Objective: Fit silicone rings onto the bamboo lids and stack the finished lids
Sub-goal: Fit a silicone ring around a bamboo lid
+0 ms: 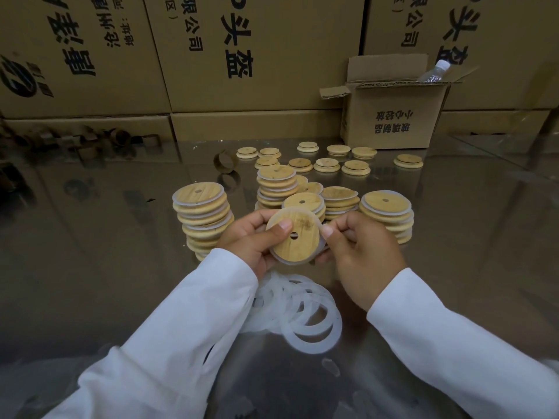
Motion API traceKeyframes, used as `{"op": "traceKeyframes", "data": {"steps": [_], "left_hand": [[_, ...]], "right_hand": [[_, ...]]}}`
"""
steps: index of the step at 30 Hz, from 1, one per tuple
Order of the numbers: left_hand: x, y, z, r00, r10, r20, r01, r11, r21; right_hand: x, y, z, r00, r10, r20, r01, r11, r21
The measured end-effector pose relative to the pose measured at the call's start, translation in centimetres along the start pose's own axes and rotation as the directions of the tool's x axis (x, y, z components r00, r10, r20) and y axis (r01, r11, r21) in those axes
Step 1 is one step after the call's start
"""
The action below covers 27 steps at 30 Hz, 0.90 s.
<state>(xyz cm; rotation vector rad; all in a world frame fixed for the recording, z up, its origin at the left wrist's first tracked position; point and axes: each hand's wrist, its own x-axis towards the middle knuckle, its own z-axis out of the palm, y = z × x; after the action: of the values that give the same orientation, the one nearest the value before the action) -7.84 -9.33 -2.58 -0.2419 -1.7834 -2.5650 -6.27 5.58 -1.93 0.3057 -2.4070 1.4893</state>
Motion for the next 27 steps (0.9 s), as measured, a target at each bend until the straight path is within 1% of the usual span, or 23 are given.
{"op": "traceKeyframes", "data": {"steps": [3, 7, 10, 12, 14, 16, 19, 22, 27], "left_hand": [[0.02, -0.14, -0.12, 1.000, 0.029, -0.004, -0.029, 0.999, 0.041], [0.17, -0.25, -0.28, 0.998, 0.056, -0.024, -0.055, 0.998, 0.040], [0.28, -0.28, -0.38, 0.996, 0.076, -0.036, -0.074, 0.996, 0.042], [0.25, -0.34, -0.42, 0.995, 0.091, -0.031, -0.089, 0.994, 0.065], [0.20, -0.41, -0.46, 0.994, 0.108, -0.021, -0.106, 0.989, 0.100], [0.14, -0.41, -0.54, 0.990, 0.137, -0.015, -0.134, 0.981, 0.137], [0.03, -0.36, -0.64, 0.985, 0.172, -0.013, -0.167, 0.968, 0.190], [0.00, -0.41, -0.75, 0.980, 0.198, -0.034, -0.183, 0.950, 0.254], [0.04, -0.49, -0.89, 0.974, 0.224, -0.044, -0.194, 0.914, 0.358]], "right_hand": [[-0.17, 0.07, 0.25, 1.000, -0.010, -0.022, 0.010, 1.000, 0.013], [-0.13, 0.20, 0.42, 0.999, 0.043, 0.004, -0.043, 0.988, 0.147], [-0.03, 0.24, 0.57, 0.990, 0.127, 0.061, -0.139, 0.954, 0.267], [0.17, 0.43, 0.44, 0.978, 0.190, 0.087, -0.208, 0.932, 0.297], [0.31, 0.59, 0.20, 0.969, 0.226, 0.099, -0.245, 0.919, 0.309], [0.36, 0.67, 0.00, 0.971, 0.219, 0.092, -0.237, 0.926, 0.293], [0.32, 0.47, -0.10, 0.982, 0.179, 0.054, -0.187, 0.948, 0.257], [0.15, 0.33, 0.06, 0.988, 0.145, 0.043, -0.151, 0.953, 0.262], [0.03, 0.28, 0.27, 0.983, 0.170, 0.067, -0.182, 0.938, 0.296]]}}
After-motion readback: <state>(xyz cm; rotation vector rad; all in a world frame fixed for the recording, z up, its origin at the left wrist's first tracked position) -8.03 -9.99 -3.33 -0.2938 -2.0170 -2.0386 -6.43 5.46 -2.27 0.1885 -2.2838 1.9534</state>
